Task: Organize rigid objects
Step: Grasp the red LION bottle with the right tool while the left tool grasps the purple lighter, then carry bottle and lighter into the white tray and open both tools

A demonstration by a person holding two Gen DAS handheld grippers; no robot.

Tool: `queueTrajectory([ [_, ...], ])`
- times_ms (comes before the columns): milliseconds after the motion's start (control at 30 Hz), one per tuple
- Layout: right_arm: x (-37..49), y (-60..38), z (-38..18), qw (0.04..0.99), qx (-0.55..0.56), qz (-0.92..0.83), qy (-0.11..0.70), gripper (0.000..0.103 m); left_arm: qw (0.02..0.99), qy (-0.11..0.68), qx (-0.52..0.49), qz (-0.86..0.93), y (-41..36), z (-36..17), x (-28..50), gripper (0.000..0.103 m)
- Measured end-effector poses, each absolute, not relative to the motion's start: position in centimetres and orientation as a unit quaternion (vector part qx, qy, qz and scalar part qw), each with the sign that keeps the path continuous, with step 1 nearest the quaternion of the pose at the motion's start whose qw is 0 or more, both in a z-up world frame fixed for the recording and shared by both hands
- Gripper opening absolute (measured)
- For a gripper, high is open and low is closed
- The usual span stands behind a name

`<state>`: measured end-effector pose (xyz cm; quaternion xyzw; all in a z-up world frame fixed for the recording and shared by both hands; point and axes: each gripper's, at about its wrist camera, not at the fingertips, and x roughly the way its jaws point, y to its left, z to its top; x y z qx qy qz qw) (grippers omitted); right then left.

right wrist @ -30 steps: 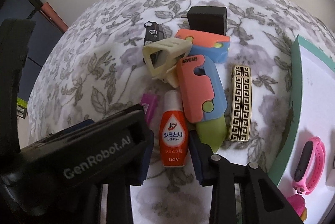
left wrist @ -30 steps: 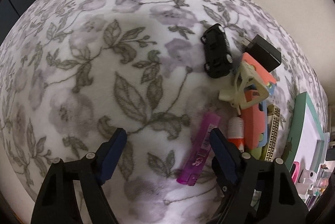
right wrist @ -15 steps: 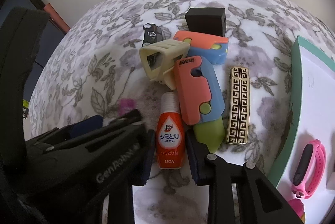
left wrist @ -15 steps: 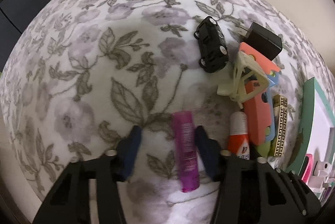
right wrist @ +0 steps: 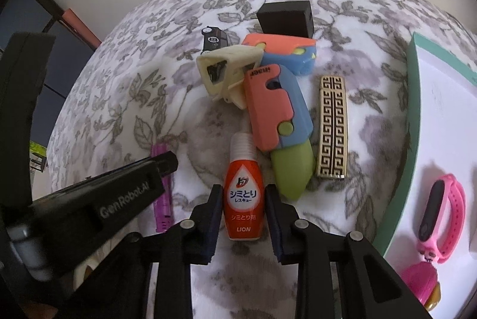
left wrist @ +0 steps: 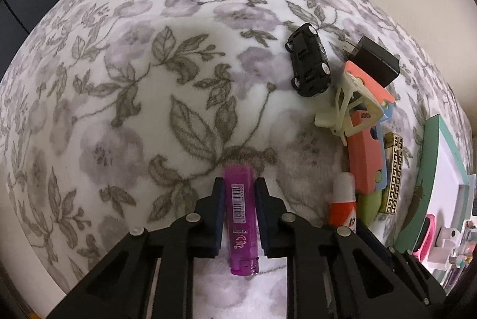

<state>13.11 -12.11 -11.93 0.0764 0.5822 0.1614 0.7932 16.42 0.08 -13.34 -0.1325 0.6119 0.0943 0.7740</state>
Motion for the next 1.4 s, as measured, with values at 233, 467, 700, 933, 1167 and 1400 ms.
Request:
queueTrajectory([
  [233, 12.3, -12.7, -11.0, 0.791, 0.101, 0.172, 0.579, 0.030, 0.771, 0.611, -0.157, 0.085, 1.1, -12.7, 14.2, 0.020],
  [467, 11.6, -13.4, -9.2, 0.800, 0.108, 0.174, 0.564, 0.030, 0.778, 0.602, -0.161, 0.084, 1.6, -11.1, 12.7, 0.019],
  [700, 11.2, -14.6, -7.3, 0.814, 0.113, 0.167, 0.545, 0.030, 0.789, 0.586, -0.166, 0.083, 2.1, -8.7, 11.7, 0.018],
  [933, 11.4, -16.2, -6.6, 0.821, 0.125, 0.150, 0.536, 0.030, 0.796, 0.576, -0.168, 0.078, 1.4, -7.4, 12.1, 0.016],
  [1167, 11.7, -19.3, -6.0, 0.833, 0.138, 0.112, 0.524, 0.030, 0.801, 0.573, -0.166, 0.049, -0.8, -6.4, 12.8, 0.011],
  [1400, 11.6, -23.1, -5.2, 0.842, 0.169, 0.077, 0.507, 0.030, 0.813, 0.562, -0.149, 0.030, -2.9, -4.7, 13.0, 0.011],
])
